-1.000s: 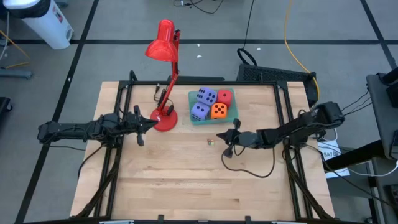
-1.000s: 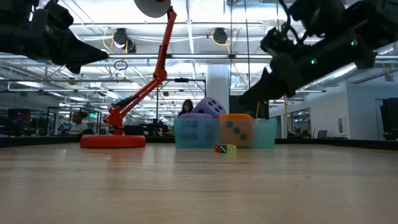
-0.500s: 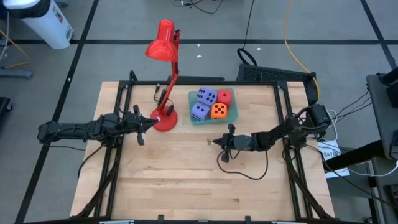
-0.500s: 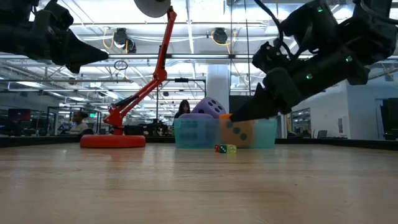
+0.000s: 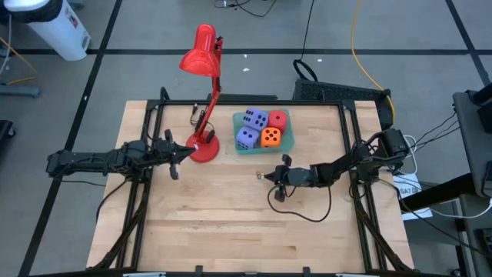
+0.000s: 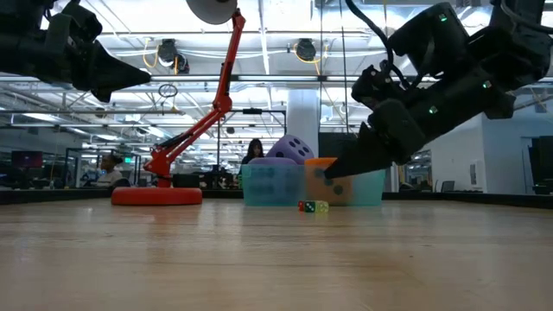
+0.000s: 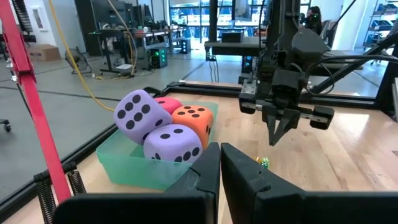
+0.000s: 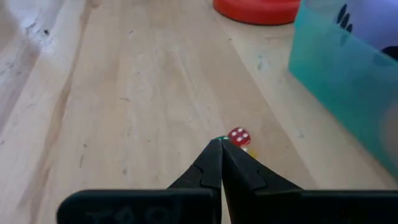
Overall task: Pick & Place Dice
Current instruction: Put the light green small die into the green bin
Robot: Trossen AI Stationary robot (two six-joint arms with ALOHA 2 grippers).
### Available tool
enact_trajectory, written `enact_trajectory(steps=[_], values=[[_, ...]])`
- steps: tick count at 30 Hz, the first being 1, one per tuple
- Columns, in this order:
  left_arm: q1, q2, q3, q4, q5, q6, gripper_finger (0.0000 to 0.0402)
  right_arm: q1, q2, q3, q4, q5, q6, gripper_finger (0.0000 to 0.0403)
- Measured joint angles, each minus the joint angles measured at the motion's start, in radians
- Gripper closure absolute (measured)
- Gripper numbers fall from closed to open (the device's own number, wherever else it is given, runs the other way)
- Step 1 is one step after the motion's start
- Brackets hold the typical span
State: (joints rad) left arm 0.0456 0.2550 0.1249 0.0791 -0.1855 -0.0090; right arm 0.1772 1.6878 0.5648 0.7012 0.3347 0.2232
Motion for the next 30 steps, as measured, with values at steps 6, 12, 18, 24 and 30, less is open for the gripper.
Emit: enact_trajectory(steps=[6, 12, 18, 24, 30], values=[[0.000, 0.000, 0.000, 0.000, 0.000, 0.000, 0.0376, 0.022, 0.000, -0.001, 0.012, 0.004, 0.001, 0.0403], [0.000, 0.000, 0.000, -0.001, 0.000, 0.000, 0.0376, 0.020, 0.000, -0.001, 0.027, -0.040, 0.001, 0.0403], [0.000, 0.000, 0.000, 0.000, 0.000, 0.004, 0.0376, 0.012, 0.031, 0.046, 0.016, -0.001, 0.053, 0.0403], [0.000, 0.000, 0.000, 0.000, -0.009, 0.005, 0.0376, 0.021, 0.147, 0.183, -0.056, 0.028, 0.025, 0.0403], [0.000, 0.000, 0.000, -0.009, -0.008, 0.005, 0.0376, 0.040, 0.110, 0.213, -0.162, 0.196, 0.001, 0.0403]])
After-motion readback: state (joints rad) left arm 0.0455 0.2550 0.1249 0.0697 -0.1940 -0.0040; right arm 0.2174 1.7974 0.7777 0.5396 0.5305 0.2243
